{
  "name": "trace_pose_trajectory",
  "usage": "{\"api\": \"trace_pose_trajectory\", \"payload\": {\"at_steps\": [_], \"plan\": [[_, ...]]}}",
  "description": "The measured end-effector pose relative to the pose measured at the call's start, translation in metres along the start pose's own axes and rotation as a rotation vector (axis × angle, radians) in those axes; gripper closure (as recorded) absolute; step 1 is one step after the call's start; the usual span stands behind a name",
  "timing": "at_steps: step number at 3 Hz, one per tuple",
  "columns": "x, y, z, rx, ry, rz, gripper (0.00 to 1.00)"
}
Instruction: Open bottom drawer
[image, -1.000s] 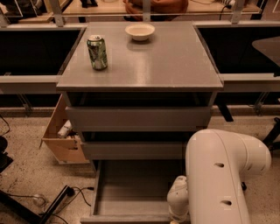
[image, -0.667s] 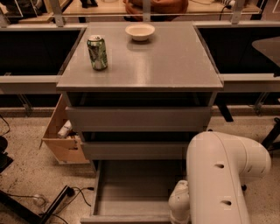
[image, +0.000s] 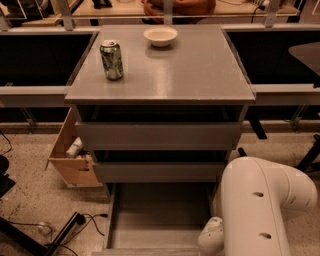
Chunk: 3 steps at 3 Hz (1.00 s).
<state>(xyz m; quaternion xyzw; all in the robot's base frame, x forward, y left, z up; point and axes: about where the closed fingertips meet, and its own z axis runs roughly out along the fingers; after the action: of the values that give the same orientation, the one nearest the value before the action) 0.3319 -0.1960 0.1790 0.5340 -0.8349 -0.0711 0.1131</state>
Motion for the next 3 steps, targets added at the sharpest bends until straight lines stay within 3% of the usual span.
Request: {"api": "trace_pose_trajectory", "payload": {"at_steps": [1,2,3], "plan": [[-0.0016,-0.0041,-0.0053,0.000,0.000,0.000,0.73],[-0.0024,-0.0062,-0.0085,0.000,0.000,0.000,0.96],[-0.0032,-0.0086,-0.0119,0.000,0.000,0.000,1.00]]}}
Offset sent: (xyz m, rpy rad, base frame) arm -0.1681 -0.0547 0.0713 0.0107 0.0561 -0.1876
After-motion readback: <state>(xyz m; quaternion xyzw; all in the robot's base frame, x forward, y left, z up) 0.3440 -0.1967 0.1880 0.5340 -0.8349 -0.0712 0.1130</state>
